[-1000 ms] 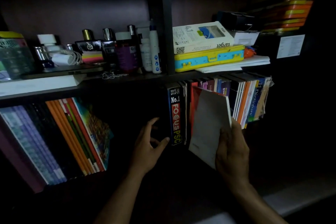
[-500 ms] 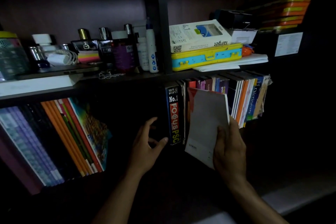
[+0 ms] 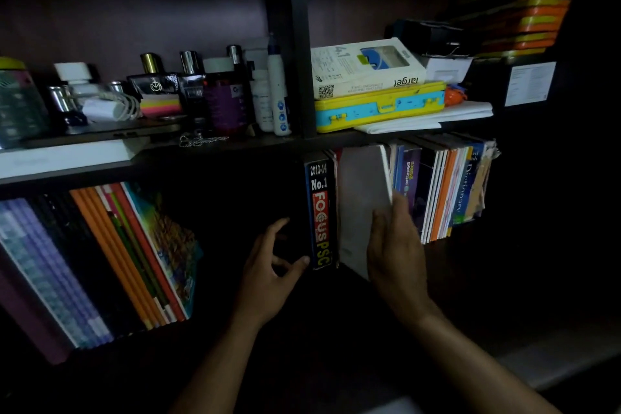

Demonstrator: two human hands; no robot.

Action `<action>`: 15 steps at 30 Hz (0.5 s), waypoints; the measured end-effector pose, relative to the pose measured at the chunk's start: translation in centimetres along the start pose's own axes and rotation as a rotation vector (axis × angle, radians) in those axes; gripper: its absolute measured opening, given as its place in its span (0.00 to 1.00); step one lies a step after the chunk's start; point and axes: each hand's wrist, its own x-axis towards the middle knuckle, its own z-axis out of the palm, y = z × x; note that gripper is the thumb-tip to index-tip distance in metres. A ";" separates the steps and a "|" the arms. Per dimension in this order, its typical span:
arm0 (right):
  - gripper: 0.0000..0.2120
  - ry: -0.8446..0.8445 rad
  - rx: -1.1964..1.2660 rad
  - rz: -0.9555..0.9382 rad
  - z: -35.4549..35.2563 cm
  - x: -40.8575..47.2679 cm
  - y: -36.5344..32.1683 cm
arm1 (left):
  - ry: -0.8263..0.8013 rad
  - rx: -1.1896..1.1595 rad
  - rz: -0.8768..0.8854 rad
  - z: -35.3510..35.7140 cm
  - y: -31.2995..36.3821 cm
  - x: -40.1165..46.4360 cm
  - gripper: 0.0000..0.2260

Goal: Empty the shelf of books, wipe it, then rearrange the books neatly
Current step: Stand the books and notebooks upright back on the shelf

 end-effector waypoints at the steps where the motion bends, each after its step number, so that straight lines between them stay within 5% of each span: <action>1: 0.13 -0.042 -0.008 -0.013 0.7 -0.2 0.4 | 0.003 0.001 0.004 0.0 0.0 0.0 0.31; 4: 0.17 -0.232 -0.096 -0.134 1.9 -1.2 1.7 | 0.003 0.004 0.015 -0.1 0.0 -0.1 0.32; 7: 0.26 -0.403 -0.099 -0.049 1.6 -1.5 2.3 | -0.004 0.006 0.014 -0.1 0.1 -0.2 0.32; 11: 0.14 -0.229 0.098 -0.007 0.6 -1.3 2.1 | 0.008 0.019 0.012 0.0 0.2 -0.1 0.31; 15: 0.10 -0.398 -0.011 -0.150 1.0 -1.6 2.0 | 0.004 0.024 0.005 0.0 0.1 -0.2 0.31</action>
